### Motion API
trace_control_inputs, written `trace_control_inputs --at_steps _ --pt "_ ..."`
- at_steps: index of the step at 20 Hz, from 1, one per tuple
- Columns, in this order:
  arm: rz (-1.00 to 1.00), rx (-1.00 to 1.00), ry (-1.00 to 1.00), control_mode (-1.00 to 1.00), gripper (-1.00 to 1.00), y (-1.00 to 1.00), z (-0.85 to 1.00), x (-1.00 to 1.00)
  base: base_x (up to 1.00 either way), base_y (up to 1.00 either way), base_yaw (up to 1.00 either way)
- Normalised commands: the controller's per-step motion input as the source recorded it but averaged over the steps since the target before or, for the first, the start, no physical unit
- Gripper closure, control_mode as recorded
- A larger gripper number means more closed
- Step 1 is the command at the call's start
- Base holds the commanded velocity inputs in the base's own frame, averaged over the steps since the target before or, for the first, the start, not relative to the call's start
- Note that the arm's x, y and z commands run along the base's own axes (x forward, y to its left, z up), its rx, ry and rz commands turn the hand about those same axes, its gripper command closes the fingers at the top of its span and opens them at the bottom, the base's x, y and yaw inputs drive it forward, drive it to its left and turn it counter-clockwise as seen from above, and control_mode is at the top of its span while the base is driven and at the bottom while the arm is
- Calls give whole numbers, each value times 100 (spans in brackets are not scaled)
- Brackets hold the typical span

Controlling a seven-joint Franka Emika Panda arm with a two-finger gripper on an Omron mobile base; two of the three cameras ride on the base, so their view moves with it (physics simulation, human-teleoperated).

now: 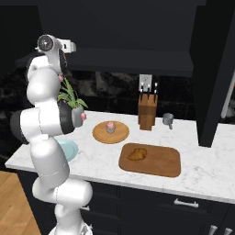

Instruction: From the different types of pastries on the counter, select a croissant and place it on the cutting board. Then retrieve a jar of jam from the cabinet and place it alongside the croissant on the cutting board.

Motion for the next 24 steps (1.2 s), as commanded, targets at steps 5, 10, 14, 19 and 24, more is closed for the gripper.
trace_control_inputs --at_steps 5,10,14,19,24 --pt "0 0 0 -100 100 0 0 0 0 0 0" --pt "0 0 -7 -100 100 0 29 -32 0 0 0" --pt "0 0 -12 -100 100 0 13 -52 0 0 0" --pt "0 0 -9 -100 100 -11 0 -61 0 0 0" --pt "-1 2 -2 -100 100 -38 0 -48 0 0 0"
